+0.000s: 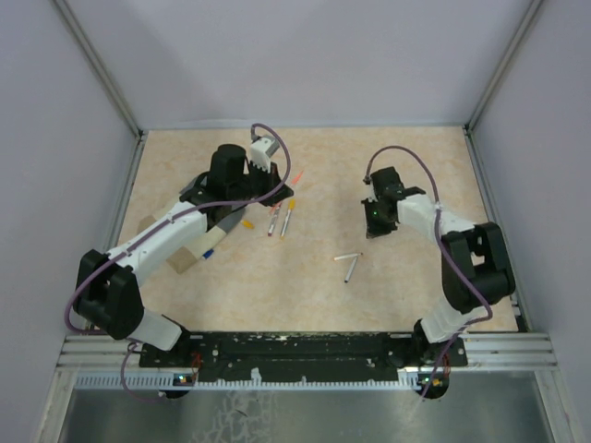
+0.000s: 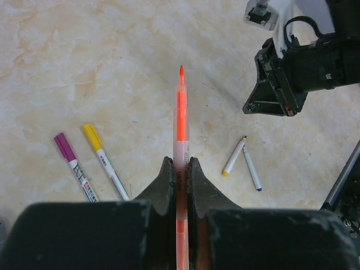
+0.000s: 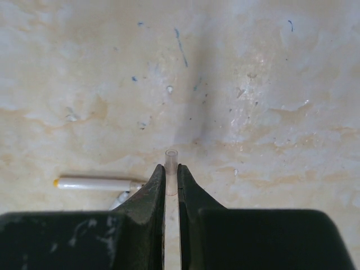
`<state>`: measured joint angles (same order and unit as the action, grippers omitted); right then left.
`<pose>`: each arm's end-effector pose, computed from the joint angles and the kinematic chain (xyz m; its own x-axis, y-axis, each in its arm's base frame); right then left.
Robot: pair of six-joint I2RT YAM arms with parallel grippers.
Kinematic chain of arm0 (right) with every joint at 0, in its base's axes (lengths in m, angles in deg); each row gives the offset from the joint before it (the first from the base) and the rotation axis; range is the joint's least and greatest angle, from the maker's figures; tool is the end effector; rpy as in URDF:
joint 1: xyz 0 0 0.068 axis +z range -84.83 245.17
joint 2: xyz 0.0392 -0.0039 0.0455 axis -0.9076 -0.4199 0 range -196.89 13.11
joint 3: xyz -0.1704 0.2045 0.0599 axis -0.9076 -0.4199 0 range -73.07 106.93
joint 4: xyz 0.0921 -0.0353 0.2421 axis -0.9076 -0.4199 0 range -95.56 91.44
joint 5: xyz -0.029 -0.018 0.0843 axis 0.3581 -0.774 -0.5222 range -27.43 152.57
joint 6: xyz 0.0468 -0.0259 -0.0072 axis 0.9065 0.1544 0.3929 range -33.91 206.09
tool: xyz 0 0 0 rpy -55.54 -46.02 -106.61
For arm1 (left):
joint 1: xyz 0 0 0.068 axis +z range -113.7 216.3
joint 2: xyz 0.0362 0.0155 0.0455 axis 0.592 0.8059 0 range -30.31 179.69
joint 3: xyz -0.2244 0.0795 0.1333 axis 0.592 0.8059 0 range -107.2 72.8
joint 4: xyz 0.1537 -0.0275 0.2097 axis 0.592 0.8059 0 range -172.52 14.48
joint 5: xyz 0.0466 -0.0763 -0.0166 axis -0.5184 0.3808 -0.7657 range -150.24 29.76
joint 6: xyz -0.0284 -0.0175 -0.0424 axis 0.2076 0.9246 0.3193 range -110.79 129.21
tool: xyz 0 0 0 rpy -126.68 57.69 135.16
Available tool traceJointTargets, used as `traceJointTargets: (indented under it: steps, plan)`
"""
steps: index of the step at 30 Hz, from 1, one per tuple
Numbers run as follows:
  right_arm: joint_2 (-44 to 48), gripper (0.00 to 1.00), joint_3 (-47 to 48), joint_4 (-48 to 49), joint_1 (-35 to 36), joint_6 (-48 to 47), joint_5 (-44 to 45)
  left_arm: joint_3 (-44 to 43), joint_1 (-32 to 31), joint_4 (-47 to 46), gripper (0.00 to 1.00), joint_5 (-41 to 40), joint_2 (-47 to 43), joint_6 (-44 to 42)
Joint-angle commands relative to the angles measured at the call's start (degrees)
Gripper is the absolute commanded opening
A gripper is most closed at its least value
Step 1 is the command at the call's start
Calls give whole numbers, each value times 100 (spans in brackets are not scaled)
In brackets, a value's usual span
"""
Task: Insert the pens into the pen caps
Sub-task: Insert the pen cap onto the pen.
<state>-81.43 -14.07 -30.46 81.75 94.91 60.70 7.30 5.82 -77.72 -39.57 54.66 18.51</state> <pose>0.3036 0.0916 0.1818 -0.9202 -0.1140 -0.3746 -0.1579 0.9835 0.0885 0.2916 -0.1861 0.3073 -0.4711 0.1018 -0.8762 0.6847 0.6684 -0.2905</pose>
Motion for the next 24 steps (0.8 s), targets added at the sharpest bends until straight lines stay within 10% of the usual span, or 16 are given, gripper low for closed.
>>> traceJointTargets:
  steps: [1, 24]
  plan:
    - [909, 1, -161, 695, -10, 141, -518, 15, 22, -299, 0, 404, 27, 243]
    - [3242, 0, -1315, 4466, 460, 2749, -1659, 416, -102, -1786, 0, 2388, 132, 848]
